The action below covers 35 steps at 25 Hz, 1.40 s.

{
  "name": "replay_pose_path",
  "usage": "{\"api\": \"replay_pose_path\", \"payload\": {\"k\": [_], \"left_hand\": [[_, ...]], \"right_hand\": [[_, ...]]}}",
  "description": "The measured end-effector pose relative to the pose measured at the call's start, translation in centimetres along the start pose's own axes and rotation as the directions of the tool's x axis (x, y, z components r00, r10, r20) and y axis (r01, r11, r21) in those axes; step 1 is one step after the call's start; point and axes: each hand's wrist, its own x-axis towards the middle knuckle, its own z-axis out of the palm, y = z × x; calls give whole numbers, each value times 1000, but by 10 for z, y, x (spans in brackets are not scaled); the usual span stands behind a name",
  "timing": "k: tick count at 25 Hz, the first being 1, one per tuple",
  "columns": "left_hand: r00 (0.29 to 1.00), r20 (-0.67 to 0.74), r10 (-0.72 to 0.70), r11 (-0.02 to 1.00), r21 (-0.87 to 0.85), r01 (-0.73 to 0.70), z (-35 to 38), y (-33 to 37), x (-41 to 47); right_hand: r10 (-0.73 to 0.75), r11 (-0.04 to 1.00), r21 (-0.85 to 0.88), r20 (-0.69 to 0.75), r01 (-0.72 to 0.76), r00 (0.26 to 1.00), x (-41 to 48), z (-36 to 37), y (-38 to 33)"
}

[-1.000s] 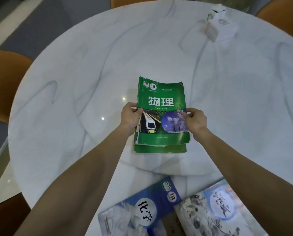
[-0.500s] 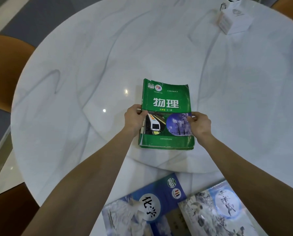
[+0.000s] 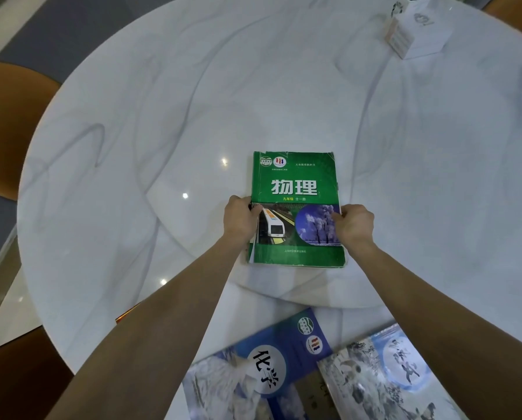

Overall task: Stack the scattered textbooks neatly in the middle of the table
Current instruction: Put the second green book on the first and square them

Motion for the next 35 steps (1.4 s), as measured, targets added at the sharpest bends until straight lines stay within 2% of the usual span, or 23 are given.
{"api": "replay_pose_path", "payload": {"k": [8,14,20,24,30,35], "left_hand": [[1000,2,9,995,96,-9,4,1,0],[999,52,-9,984,177,0,-6,11,-1],[978,78,193,892,402,-208,-17,24,-21],[922,171,349,796,464,-387,-19,40,-45],[798,259,544,653,467,-596,-8,70,-88],[679,393,620,512,452,-730,24,89,-127]], "right_hand": [[46,998,31,14,-47,999,-2,-1,0],[63,998,7,79,-64,995,-5,-12,0],[12,993,-115,59,-5,998,-32,-30,2],[-34,978,-203,35,40,999,-60,-43,4],[-134,918,-382,-37,110,990,-107,-63,35],[-96,889,-457,-112,35,989,-149,-77,76]]}}
